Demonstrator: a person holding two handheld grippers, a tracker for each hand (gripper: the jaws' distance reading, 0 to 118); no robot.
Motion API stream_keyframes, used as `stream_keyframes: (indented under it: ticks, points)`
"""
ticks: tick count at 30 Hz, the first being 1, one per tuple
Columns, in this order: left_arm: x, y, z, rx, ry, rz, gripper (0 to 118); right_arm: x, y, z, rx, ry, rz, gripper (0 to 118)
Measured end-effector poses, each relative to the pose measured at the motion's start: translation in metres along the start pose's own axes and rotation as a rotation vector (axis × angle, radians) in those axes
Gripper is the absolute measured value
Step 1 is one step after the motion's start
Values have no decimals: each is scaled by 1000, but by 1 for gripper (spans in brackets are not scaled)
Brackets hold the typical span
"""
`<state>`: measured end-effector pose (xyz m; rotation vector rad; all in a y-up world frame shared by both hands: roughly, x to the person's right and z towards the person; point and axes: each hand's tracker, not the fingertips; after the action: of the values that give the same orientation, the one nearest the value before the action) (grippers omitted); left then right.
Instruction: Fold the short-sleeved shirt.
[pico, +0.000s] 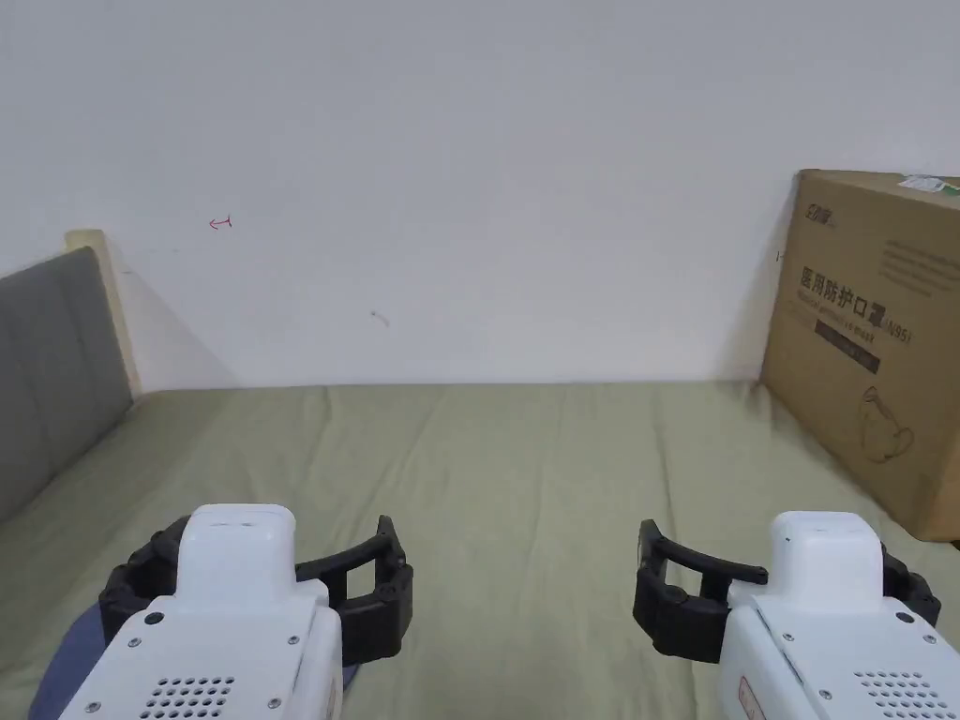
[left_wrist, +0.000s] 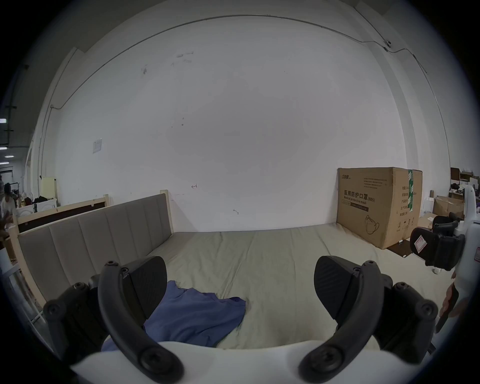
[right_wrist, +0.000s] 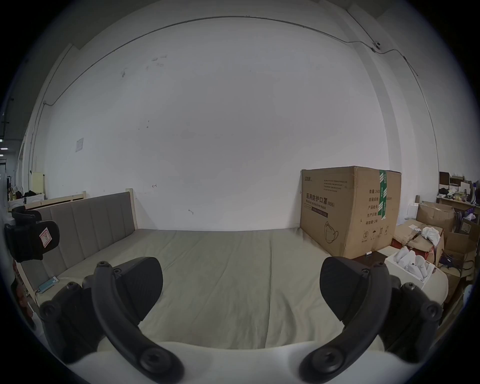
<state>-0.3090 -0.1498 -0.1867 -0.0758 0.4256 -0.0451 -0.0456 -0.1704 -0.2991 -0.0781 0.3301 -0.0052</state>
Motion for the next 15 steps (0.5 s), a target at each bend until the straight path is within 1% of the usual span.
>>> stream_keyframes:
  ticks: [9,11,13,14,15]
  points:
    - [0,-2,-1,-7,1,-4,115,-1,-2,0,-7,-1,-3,118]
    - [-3,-3,-2,-5,-9,53,115,-4,0,0,-2,-21,25,118]
    - [-13,-5,-3,1,-53,210,115,-12,4,1,37,-56,150,118]
    - [-18,-7,-4,2,-69,301,115,-20,6,2,57,-90,257,118]
    - [-24,-10,-5,-1,-85,432,115,-29,5,3,76,-126,379,118]
